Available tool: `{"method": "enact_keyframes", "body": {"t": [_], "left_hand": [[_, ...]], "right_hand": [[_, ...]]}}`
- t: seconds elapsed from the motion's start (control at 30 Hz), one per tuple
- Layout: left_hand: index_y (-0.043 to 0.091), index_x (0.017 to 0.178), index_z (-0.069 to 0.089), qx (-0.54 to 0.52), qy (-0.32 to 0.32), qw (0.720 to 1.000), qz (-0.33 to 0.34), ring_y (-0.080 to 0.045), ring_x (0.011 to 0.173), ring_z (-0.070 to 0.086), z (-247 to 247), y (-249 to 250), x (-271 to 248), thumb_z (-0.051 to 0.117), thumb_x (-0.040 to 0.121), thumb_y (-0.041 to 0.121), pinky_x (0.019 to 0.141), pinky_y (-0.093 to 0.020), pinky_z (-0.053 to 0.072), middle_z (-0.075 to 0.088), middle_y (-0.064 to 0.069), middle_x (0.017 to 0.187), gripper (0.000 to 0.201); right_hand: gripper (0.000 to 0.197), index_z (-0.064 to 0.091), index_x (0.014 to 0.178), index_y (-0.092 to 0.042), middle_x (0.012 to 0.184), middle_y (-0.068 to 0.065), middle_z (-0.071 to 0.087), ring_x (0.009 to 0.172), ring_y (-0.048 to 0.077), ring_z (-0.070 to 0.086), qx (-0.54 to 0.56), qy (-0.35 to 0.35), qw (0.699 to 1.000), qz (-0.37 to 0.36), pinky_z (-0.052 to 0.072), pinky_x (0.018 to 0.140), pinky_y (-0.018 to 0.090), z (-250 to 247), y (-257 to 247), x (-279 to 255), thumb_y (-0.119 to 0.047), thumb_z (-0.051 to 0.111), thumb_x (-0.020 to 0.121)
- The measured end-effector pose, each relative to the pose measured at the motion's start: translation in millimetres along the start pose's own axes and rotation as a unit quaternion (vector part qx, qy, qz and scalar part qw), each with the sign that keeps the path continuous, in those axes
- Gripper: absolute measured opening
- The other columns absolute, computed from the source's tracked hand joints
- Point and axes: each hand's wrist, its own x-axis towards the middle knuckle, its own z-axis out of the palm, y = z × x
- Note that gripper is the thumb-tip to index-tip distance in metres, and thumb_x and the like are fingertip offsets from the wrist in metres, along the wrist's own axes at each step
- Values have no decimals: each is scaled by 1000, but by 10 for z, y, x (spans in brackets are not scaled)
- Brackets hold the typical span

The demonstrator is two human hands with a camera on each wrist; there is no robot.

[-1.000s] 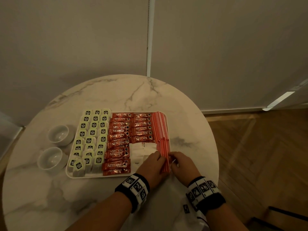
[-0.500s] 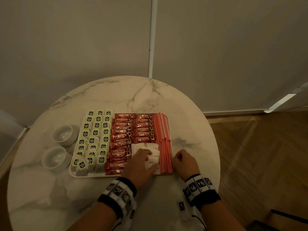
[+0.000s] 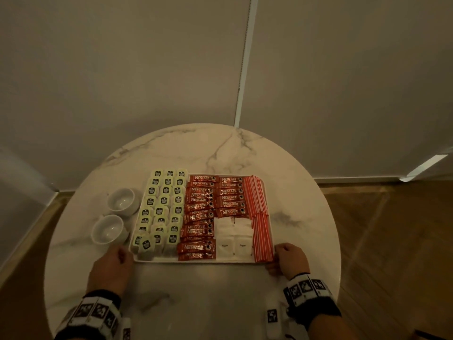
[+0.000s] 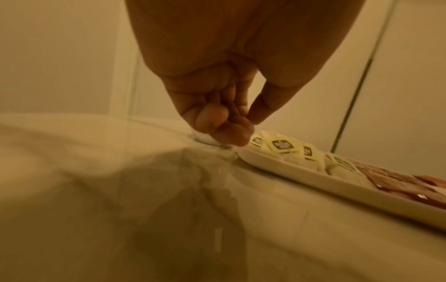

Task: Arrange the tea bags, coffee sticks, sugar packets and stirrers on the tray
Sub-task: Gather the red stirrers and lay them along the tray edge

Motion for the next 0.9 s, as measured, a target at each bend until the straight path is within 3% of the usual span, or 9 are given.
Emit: {"method": "enact_keyframes", "body": {"t": [0.13,0.3,0.43,0.5,0.6,0.8,0.9], "left_hand": [[7,90,58,-76,-11,996,-48,-30,73,58,138,-69,32,53,93,17,70,-35,43,65,-16,78,12],[-9,108,56,-278,-82,944,-159,-31,52,65,304,-142,261,52,93,4,45,-31,53,68,-27,68,21],[-16,106,55,-312,-78,935,-148,-25,45,61,290,-21,305,48,94,-1,37,-20,48,64,-27,69,20],[-15,105,57,-323,-73,933,-141,-23,46,63,297,46,342,49,93,0,38,-19,49,65,-27,71,21],[-8,109,60,-351,-63,922,-148,-26,59,66,315,154,403,54,93,6,41,-20,52,69,-24,78,22],[-3,119,57,-442,-80,876,-175,-24,75,66,367,392,475,52,89,-5,50,-24,57,68,-21,89,30],[3,118,60,-456,-69,871,-168,-21,79,65,379,469,482,53,90,-2,65,-28,56,68,-18,94,30]], "right_hand": [[20,62,86,-7,72,20,70,67,37,70,16,15,1000,8,60,64,45,19,19,19,-5,45,96],[18,65,83,-7,67,18,71,64,34,69,20,26,999,10,60,63,43,42,12,18,1,51,91],[20,66,79,-9,66,17,70,65,35,69,22,39,999,4,60,65,43,75,-81,54,1,53,90],[20,65,77,-10,67,19,70,67,36,69,21,43,999,5,60,66,44,104,-153,89,1,54,90],[21,63,76,-11,69,20,70,71,39,70,18,47,999,4,59,70,48,148,-272,170,2,54,89],[17,67,87,-6,69,18,70,62,33,68,19,56,998,1,60,66,47,233,-456,399,2,52,90],[15,65,86,-8,68,16,69,61,32,67,17,62,998,-5,60,66,46,254,-527,470,1,54,89]]}}
